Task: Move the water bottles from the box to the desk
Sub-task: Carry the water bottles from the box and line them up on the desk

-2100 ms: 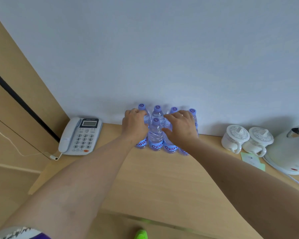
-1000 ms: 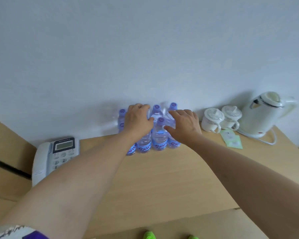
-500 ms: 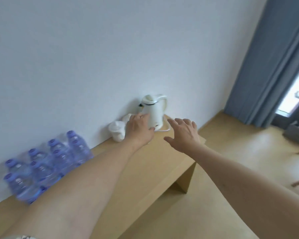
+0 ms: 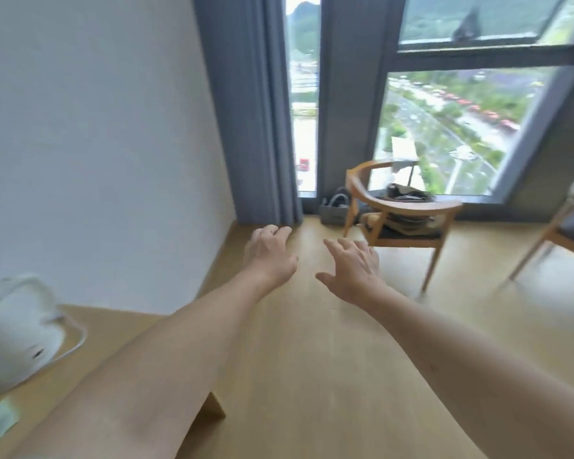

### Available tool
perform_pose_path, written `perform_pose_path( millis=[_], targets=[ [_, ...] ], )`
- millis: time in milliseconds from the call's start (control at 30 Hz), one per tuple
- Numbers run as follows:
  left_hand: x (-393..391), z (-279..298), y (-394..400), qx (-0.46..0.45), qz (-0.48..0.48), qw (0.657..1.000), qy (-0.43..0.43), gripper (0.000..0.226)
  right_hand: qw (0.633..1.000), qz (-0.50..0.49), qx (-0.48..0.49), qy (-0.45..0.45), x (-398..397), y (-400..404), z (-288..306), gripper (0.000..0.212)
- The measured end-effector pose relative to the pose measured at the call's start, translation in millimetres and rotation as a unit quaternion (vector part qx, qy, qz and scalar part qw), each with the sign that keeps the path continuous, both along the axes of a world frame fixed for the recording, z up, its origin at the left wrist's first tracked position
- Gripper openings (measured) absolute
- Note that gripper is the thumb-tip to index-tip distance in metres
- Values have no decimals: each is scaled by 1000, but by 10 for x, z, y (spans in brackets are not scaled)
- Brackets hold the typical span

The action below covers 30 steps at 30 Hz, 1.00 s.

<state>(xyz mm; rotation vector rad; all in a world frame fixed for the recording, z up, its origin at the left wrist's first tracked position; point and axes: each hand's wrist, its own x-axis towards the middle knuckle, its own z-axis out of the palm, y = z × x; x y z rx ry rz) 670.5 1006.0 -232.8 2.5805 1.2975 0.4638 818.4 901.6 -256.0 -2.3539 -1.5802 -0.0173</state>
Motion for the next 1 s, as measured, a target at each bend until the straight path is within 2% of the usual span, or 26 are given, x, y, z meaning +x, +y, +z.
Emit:
perform_pose_path(
  millis=[233, 500, 733, 1000],
  targets=[
    [2104, -132, -341, 5, -161, 987, -2, 58, 984, -175, -14, 15, 1560, -725, -85, 74],
    [4510, -248, -645, -23, -308, 951, -23, 64, 938, -344, -38, 15, 3512, -1244, -213, 72],
    [6360, -117, -965, -19, -403, 914, -43, 63, 894, -447, -34, 13, 4995, -1567, -29, 71],
    [7997, -258, -1341, -22, -470, 882, -33, 64, 853, -518, -46, 42, 6247, -2048, -32, 71]
  ],
)
